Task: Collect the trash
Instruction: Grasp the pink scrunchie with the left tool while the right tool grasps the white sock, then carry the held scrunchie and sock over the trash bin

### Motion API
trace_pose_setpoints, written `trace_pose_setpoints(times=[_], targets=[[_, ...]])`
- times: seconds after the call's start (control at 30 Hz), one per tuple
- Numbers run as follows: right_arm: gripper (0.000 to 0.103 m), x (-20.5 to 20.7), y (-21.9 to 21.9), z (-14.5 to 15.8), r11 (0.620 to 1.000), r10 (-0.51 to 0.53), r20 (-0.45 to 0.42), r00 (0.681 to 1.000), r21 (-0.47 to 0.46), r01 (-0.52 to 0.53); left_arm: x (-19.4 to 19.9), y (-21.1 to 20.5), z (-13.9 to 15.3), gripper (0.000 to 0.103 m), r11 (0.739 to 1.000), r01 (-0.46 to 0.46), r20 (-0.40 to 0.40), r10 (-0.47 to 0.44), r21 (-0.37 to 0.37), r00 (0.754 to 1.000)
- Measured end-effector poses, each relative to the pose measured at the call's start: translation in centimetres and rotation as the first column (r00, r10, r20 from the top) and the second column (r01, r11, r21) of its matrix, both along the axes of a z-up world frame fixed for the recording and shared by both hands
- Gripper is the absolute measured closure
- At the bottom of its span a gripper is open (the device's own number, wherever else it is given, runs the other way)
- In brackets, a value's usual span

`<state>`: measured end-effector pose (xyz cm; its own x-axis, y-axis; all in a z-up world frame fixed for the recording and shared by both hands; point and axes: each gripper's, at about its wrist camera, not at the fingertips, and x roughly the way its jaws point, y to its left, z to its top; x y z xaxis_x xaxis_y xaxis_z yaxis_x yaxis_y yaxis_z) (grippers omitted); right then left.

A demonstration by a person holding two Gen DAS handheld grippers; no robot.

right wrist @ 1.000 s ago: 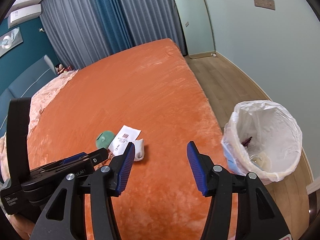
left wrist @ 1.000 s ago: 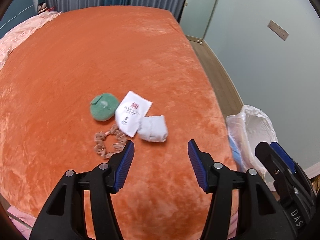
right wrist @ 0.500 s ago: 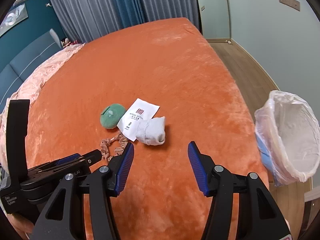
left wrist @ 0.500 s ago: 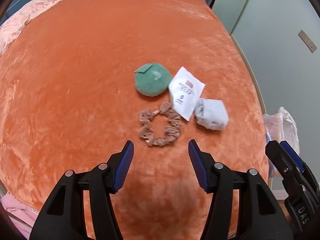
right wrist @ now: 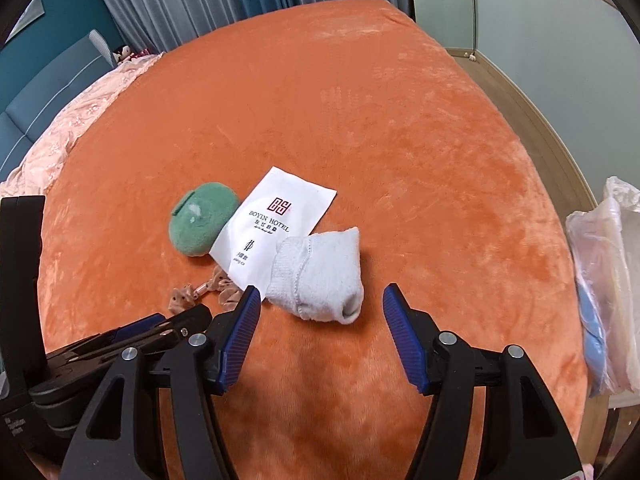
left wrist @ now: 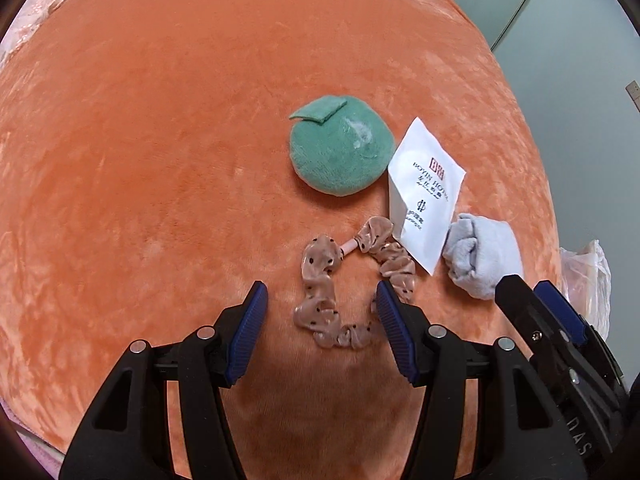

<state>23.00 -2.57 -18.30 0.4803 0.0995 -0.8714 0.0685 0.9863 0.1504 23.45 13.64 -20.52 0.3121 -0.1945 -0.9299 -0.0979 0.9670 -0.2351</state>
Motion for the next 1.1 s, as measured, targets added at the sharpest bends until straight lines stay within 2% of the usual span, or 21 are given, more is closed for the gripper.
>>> trace_pose_setpoints(times=[0.17,0.23,0.27,0.3,0.33,0.37,0.4,0.5,0.67,0.8,1.1], targets=[[0.041,1.0,0.2,-1.1,1.0,-0.004,-0.018,1.0,0.003,0.004,0.7,-0.1,-0.7,0.053,1.0,-0.001,0.022,0.001,0.013,1.0],[0.043,1.2,0.3,-1.5,1.0,0.004,-0.028,1.0,0.01,-0.004,0.8,-0.2,-0.8,0.061,0.999,0.005,0.039,-0.006,0.031,0.999],[0.048,1.2,0.4,-1.7,1.0,0.009,-0.032,0.999,0.014,-0.009,0.8,-0.2,-0.8,0.062,0.999,0.008,0.045,-0.01,0.041,0.999],[0.059,1.1,0.5,-1.9,1.0,0.016,-0.037,0.999,0.019,-0.016,0.7,-0.3,-0.7,0.07,0.999,0.013,0.054,-0.016,0.051,0.998],[0.061,1.1,0.7,-2.1,0.999,0.025,-0.044,0.999,0.023,-0.024,0.7,-0.4,-0.7,0.084,0.998,0.022,0.062,-0.025,0.055,0.998],[0.067,1.0,1.0,-2.2,0.999,0.033,-0.048,0.998,0.024,-0.031,0.7,-0.5,-0.7,0.088,0.998,0.032,0.062,-0.036,0.053,0.997],[0.073,0.8,1.2,-2.1,0.999,0.04,-0.043,0.998,0.023,-0.039,0.6,-0.6,-0.7,0.089,0.998,0.04,0.061,-0.043,0.053,0.997],[0.08,0.1,1.7,-1.1,0.998,0.062,-0.028,0.998,0.018,-0.061,-0.1,-1.0,0.0,0.093,0.996,0.061,0.078,-0.066,0.061,0.995],[0.08,-2.0,0.6,2.8,0.998,0.035,0.057,0.998,0.041,-0.037,-1.5,-2.1,2.3,0.094,0.996,0.076,0.113,-0.081,0.052,0.99],[0.08,-3.8,-1.3,6.4,0.998,-0.009,0.13,0.991,0.062,0.001,-3.1,-3.1,5.3,0.094,0.995,0.097,0.16,-0.101,0.037,0.982],[0.08,-8.3,-6.6,14.6,0.992,-0.116,0.304,0.945,0.082,0.095,-7.0,-7.2,13.1,0.094,0.984,0.179,0.296,-0.178,0.024,0.938]])
